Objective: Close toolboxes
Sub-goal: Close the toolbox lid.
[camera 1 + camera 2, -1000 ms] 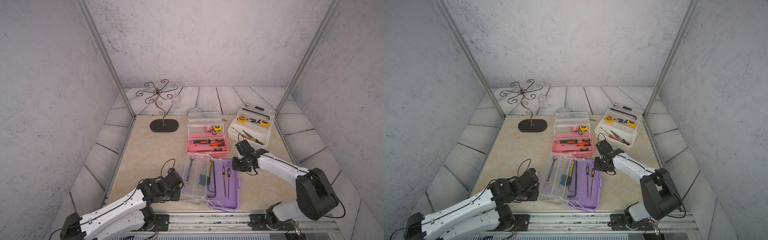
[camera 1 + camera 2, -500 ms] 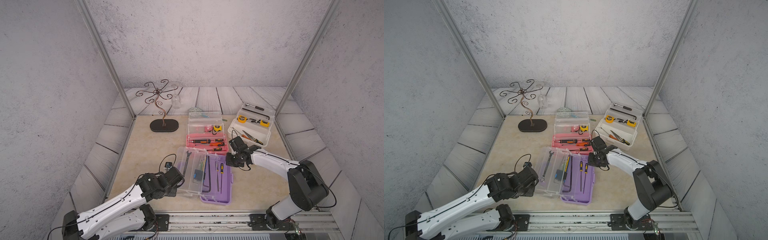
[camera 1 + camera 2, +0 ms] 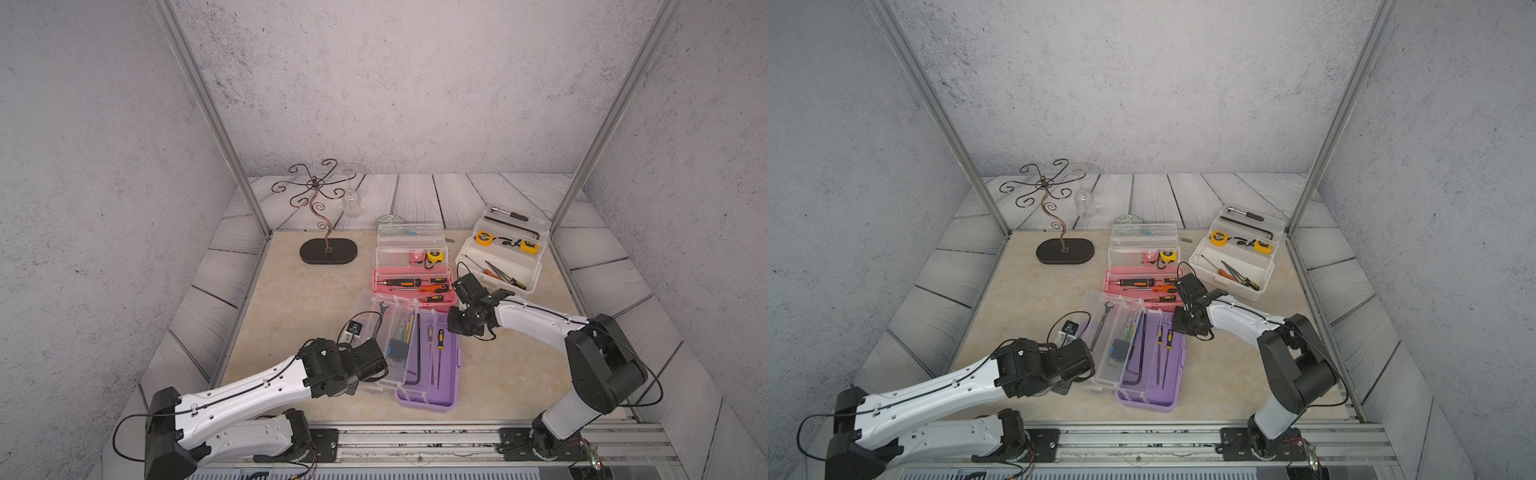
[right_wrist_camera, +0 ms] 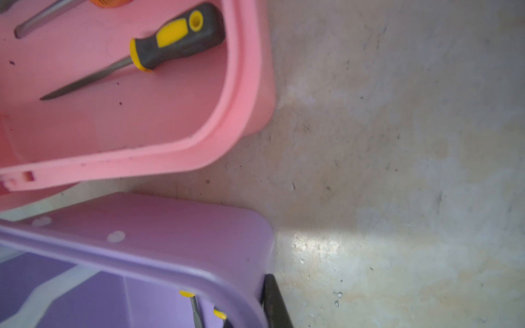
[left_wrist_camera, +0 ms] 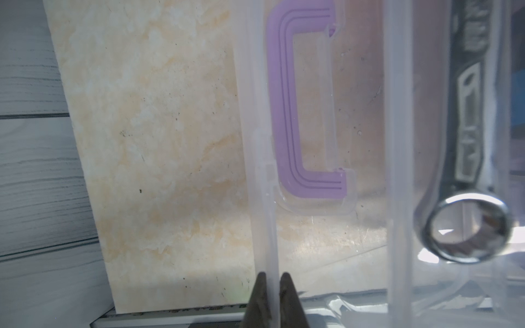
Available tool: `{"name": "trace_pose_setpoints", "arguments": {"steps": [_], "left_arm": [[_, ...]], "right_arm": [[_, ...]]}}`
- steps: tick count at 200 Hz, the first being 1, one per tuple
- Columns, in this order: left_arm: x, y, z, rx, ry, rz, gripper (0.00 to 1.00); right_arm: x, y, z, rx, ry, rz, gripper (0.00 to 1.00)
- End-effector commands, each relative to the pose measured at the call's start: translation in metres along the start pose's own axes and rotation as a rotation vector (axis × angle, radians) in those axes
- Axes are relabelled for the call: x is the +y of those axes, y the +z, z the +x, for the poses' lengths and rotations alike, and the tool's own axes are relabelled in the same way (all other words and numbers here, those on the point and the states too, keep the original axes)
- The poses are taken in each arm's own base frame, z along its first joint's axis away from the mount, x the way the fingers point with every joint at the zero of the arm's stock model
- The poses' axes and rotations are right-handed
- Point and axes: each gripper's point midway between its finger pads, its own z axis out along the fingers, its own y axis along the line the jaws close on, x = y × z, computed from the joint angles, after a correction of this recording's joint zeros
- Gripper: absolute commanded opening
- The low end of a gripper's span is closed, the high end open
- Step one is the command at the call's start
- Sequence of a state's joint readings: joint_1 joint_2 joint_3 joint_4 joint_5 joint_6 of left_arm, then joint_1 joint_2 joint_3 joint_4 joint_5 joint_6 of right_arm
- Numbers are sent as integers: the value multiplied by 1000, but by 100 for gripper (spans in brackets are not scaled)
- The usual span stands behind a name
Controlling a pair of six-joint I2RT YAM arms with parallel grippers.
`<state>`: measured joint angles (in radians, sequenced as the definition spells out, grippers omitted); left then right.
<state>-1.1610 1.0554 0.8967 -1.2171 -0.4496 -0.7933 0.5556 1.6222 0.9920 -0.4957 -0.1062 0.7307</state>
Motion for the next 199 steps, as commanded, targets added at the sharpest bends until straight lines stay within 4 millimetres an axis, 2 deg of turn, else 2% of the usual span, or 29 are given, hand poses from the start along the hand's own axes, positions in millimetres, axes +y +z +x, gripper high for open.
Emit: {"name": "trace_pose_setpoints", "arguments": {"steps": [1,89,175,199], "left_arm": [[-25,-26,-53,-225,68,47,0],[-58,-70,-76,-348,283,-15,0],[-103,-69,-71,-362,379,-12,0],[-112,-68,-68,-366,398,-17,0]], "right_arm": [[44,6,-9,-2,-47,-164,13],[50,14,-8,6,-40,-205,18],[54,18,-8,-4,-17,-240,18],[55,17,-10,-12,-12,-243,23]]}}
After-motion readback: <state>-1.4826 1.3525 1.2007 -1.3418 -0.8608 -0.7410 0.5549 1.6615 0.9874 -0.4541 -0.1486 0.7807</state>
